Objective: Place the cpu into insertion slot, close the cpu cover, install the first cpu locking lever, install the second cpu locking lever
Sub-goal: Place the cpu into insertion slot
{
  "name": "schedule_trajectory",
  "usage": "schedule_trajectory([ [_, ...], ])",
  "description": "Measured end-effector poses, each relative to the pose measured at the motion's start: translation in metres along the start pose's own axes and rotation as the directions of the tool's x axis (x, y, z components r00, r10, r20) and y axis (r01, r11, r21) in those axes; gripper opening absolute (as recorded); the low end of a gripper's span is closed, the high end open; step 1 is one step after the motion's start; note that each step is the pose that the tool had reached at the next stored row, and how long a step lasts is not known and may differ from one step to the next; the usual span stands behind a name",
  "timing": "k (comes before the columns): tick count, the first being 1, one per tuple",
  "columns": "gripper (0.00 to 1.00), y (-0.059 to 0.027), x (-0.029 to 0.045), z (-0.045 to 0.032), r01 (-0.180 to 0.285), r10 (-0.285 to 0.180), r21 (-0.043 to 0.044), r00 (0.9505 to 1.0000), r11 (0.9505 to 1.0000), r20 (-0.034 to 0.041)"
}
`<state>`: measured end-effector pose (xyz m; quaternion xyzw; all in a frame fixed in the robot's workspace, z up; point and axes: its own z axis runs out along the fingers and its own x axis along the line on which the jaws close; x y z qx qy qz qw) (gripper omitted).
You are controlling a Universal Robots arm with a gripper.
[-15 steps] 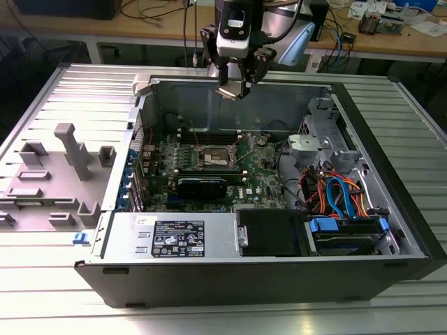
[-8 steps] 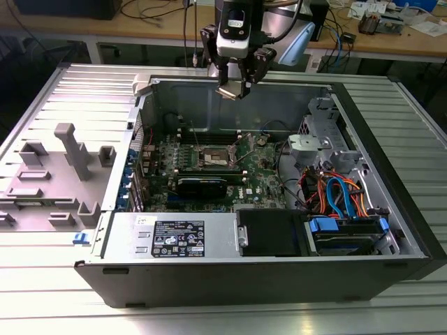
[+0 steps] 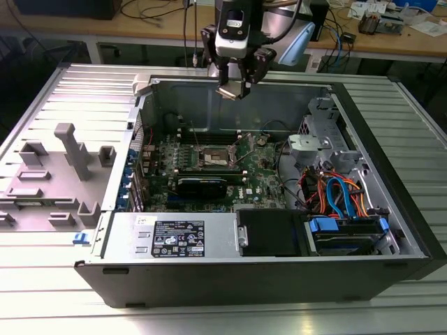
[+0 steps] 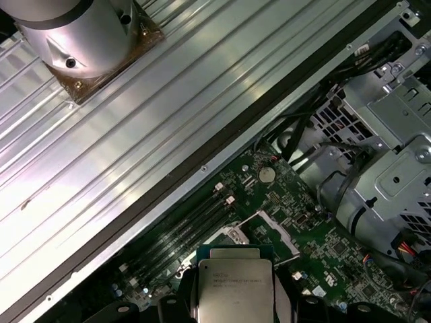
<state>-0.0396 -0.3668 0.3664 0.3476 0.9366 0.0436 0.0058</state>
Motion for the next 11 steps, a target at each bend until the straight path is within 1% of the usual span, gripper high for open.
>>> schedule_trajectory([
  [5, 0.54, -0.0001, -0.0001, 0.0003, -0.042, 0.042, -0.0009, 0.9991, 0.9991, 0.0036],
  [11, 0.54, -0.0001, -0.0001, 0.0004, -0.070, 0.070, -0.0016, 0.9975, 0.9975, 0.0060],
])
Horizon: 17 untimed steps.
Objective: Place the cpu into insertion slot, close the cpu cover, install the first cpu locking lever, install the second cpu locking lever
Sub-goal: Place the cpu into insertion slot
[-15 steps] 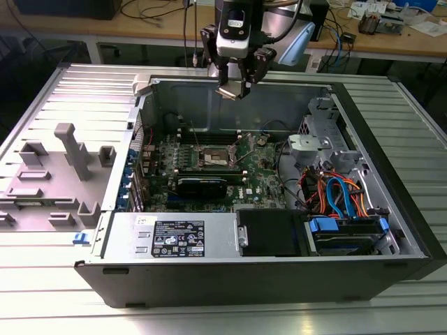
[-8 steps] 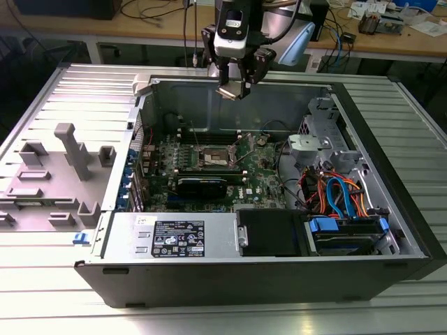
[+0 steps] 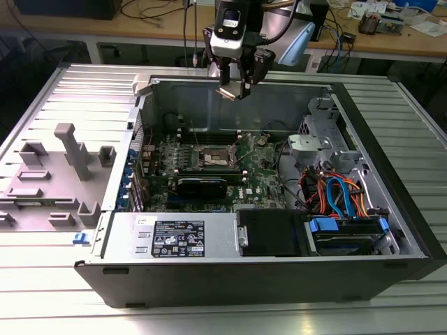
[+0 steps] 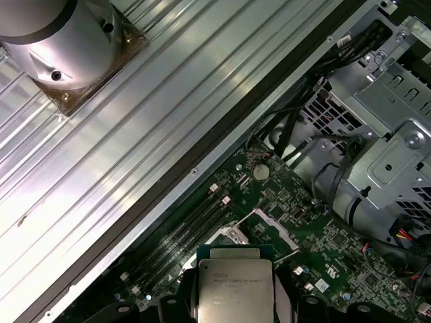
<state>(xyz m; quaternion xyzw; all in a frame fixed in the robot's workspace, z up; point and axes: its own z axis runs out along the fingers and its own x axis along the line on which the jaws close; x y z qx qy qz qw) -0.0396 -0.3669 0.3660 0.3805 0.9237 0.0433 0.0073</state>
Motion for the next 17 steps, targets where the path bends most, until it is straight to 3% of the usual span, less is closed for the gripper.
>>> schedule_trajectory([
  [11, 0.54, 0.0000, 0.0000, 0.0000, -0.005, 0.005, -0.0001, 1.0000, 1.0000, 0.0004],
  [17, 0.54, -0.0001, -0.0001, 0.0004, -0.050, 0.050, -0.0011, 0.9987, 0.9987, 0.0042],
])
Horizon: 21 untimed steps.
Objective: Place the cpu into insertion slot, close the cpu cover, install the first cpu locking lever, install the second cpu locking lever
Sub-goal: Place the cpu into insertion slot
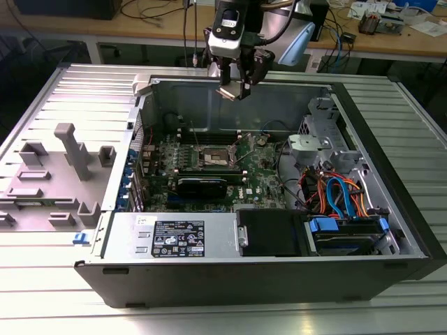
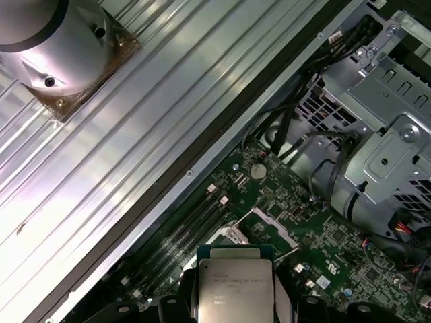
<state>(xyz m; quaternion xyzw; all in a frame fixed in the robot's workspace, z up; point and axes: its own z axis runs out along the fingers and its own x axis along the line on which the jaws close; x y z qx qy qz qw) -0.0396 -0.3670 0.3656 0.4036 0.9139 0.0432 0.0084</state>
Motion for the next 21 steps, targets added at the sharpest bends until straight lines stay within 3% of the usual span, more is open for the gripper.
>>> schedule_trajectory([
  [1, 0.54, 0.0000, 0.0000, 0.0002, -0.028, 0.028, -0.0006, 0.9996, 0.9996, 0.0024],
  [11, 0.54, -0.0001, 0.0000, 0.0008, -0.115, 0.115, -0.0027, 0.9934, 0.9934, 0.0096],
  [18, 0.54, -0.0002, -0.0001, 0.0012, -0.165, 0.165, -0.0043, 0.9861, 0.9862, 0.0140],
  [21, 0.54, -0.0002, -0.0002, 0.0016, -0.195, 0.195, -0.0054, 0.9807, 0.9808, 0.0164],
])
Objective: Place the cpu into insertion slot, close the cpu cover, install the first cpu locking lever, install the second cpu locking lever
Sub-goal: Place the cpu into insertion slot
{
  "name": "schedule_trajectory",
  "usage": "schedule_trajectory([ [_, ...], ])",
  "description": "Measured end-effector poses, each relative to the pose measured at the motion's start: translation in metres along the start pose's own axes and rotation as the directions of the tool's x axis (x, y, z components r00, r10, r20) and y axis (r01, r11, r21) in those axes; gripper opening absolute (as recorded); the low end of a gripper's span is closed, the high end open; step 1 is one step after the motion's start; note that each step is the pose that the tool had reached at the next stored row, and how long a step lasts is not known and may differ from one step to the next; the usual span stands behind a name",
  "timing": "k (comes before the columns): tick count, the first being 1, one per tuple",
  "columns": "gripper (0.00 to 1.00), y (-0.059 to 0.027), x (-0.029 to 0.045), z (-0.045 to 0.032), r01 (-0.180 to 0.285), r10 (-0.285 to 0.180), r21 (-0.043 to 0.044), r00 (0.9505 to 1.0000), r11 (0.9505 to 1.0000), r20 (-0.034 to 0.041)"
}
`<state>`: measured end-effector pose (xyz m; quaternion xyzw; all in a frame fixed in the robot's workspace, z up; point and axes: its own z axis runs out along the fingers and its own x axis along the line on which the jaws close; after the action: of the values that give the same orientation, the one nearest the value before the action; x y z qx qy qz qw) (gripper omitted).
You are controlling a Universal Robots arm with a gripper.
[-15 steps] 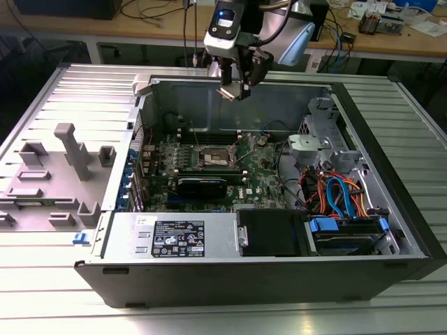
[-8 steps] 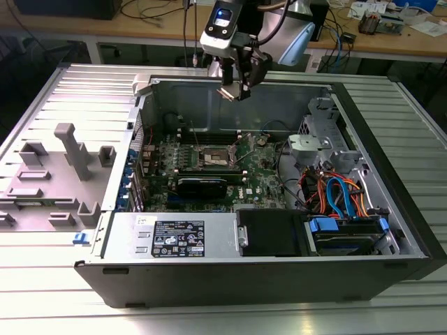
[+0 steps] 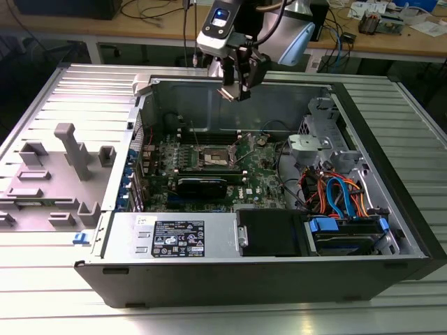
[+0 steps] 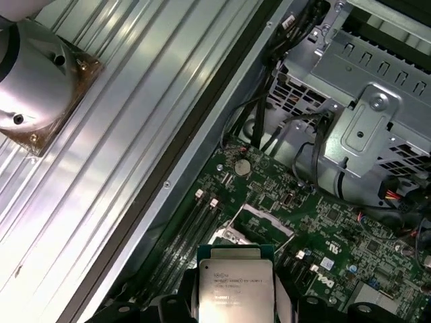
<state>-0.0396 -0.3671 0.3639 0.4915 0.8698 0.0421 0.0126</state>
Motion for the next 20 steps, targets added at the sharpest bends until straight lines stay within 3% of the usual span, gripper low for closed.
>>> schedule_trajectory([
  [6, 0.54, -0.0001, 0.0000, 0.0007, -0.065, 0.065, -0.0004, 0.9979, 0.9979, 0.0050],
  [20, 0.54, -0.0001, 0.0000, 0.0007, -0.068, 0.068, -0.0004, 0.9977, 0.9977, 0.0052],
])
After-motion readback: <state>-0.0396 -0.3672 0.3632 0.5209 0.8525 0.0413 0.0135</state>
